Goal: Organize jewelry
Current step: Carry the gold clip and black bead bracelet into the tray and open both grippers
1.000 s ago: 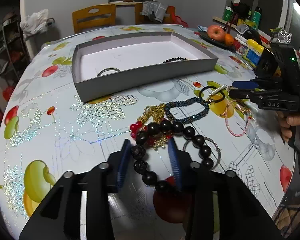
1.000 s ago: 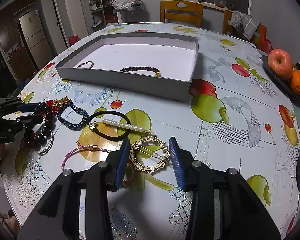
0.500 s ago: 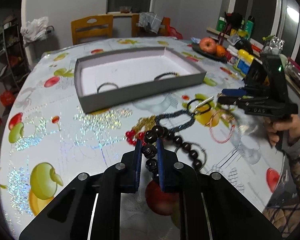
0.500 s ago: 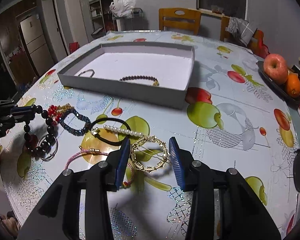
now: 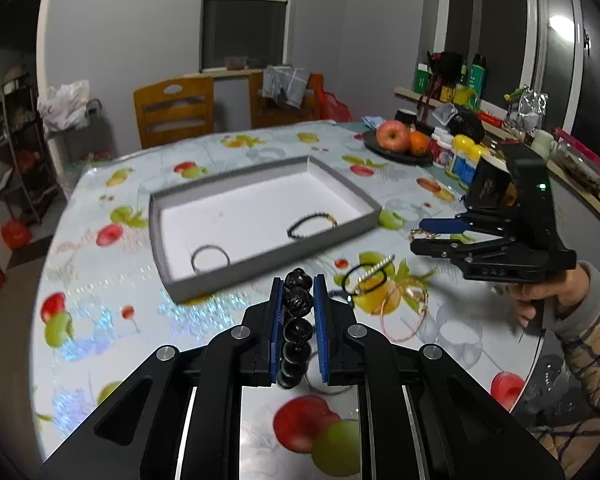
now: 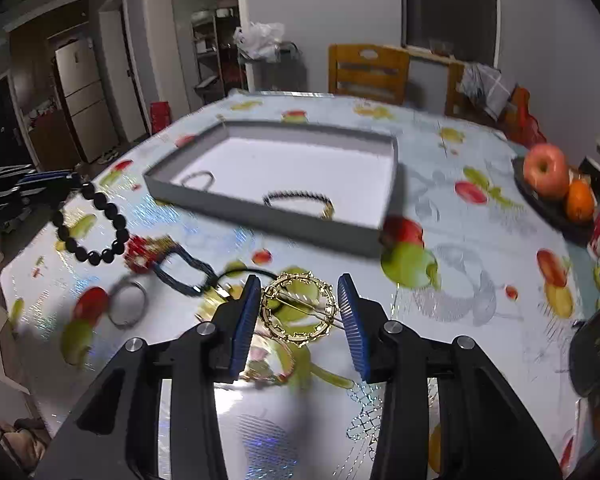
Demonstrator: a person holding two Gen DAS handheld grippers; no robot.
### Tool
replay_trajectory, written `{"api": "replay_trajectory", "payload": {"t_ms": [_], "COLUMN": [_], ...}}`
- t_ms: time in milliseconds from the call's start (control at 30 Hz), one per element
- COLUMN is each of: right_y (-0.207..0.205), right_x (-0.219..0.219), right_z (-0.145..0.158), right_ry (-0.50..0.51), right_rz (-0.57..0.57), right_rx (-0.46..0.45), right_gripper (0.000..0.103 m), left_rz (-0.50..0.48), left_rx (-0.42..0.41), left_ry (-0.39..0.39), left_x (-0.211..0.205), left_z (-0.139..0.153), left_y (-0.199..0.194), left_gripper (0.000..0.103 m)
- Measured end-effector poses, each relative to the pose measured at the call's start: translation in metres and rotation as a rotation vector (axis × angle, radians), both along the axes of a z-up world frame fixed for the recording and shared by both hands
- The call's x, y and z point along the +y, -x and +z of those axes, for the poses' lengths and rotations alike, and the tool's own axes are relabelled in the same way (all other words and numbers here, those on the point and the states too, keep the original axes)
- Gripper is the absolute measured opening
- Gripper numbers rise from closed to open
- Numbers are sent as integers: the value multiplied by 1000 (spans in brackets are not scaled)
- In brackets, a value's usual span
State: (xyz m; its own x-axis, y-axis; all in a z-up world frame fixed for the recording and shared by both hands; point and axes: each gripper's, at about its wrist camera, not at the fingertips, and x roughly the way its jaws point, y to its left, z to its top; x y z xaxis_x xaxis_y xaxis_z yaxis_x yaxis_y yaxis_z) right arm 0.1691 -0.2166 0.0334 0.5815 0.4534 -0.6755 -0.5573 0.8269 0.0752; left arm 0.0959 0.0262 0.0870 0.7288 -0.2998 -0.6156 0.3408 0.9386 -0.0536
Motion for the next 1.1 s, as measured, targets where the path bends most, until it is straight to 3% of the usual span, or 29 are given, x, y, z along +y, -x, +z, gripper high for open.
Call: {"api": "replay_trajectory", "payload": {"t_ms": [267, 533, 933, 1100], "right_y": [4, -20, -75, -103], "right_x": [8, 27, 51, 63], "right_z": [45, 72, 69, 58], "right_ry": [-7, -5, -88, -66], "right_rz": [33, 40, 23, 5], "right_rx": [-61, -98, -76, -60], "right_gripper": [40, 40, 40, 40], "left_rz": [-3, 5, 40, 63], "left_rx": [-42, -93, -115, -106], "left_ry": [-5, -27, -21, -8], "left_x": [3, 3, -1, 1], "left_z": [26, 56, 56, 47], "left_y": [-6, -26, -75, -104], "left_gripper": [15, 15, 15, 15]}}
